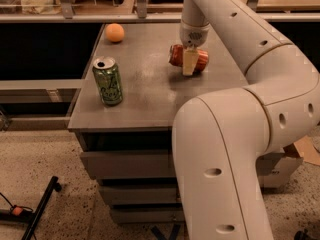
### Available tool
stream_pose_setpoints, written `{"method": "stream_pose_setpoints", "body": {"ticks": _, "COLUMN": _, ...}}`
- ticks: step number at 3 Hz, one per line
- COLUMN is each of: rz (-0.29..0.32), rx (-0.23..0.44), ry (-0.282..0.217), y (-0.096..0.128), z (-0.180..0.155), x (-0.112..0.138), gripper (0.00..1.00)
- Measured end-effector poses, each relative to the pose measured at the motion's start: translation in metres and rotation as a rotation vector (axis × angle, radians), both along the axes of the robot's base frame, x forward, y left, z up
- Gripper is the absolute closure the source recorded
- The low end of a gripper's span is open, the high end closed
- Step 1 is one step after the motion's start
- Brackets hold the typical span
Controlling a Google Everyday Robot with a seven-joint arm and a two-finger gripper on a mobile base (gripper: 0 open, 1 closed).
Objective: Knock coke can over
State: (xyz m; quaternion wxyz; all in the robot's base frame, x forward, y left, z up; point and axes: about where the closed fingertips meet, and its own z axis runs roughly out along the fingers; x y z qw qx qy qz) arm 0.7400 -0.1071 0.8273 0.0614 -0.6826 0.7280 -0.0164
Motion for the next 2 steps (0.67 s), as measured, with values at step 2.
{"method": "stream_pose_setpoints", "body": {"ticks": 2, "rz": 0.001, "rx": 0.011, "ry": -0.031, "y": 0.0045, "z": -0.0041, "x": 0.0108, "gripper": 0.00}}
